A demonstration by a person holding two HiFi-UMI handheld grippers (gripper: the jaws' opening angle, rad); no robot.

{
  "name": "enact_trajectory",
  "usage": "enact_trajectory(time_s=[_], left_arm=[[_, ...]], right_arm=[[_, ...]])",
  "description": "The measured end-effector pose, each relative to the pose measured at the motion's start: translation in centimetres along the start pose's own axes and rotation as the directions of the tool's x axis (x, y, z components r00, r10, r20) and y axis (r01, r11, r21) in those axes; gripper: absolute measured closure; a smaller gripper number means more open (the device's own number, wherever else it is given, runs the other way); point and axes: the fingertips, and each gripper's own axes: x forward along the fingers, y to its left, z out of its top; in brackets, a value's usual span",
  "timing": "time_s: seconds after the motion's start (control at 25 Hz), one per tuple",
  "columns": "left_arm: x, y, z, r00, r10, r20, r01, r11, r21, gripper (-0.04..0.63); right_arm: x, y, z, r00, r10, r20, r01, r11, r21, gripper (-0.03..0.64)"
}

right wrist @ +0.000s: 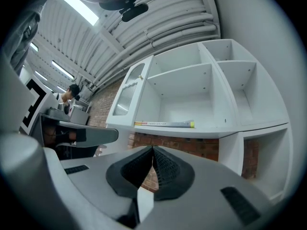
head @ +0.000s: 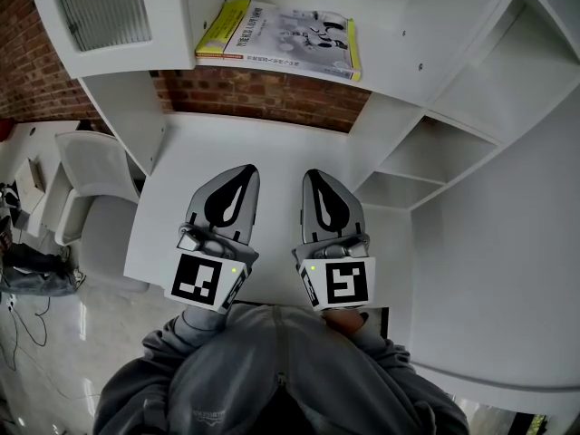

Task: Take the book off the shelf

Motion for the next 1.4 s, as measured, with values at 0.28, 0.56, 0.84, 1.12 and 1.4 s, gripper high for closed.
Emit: enact_trajectory(time_s=[0.28,0.56,0.84,1.12,1.4], left_arm=[[1.3,1.3,1.4,0.999,-0.032,0.013,0.031,0.998,0.049,0.589],[3.0,3.3,1.9,0.998,-0.062,0.022,0.061,0.996,0.06,0.589],[4.4,5.0,3.1,0.996,-0.061,0.063,0.058,0.997,0.042,0.589],[5.6,6.8,4.1,0.995,-0.066,0.073,0.058,0.993,0.101,0.589],[6.6,7.8,6.0,0.995,-0.06,0.086,0.036,0.966,0.257,0.589]], right_arm=[[1.7,-0.2,1.2,0.999,-0.029,0.032,0.029,0.999,-0.021,0.59],[4.1,-0.2,1.6,0.997,-0.059,0.042,0.061,0.998,-0.034,0.589],[5.8,-0.9,2.2,0.995,-0.086,0.046,0.089,0.993,-0.076,0.59],[7.1,-1.9,3.9,0.991,-0.116,0.065,0.122,0.987,-0.105,0.589],[8.3,-2.9,5.5,0.987,-0.13,0.096,0.148,0.964,-0.221,0.589]])
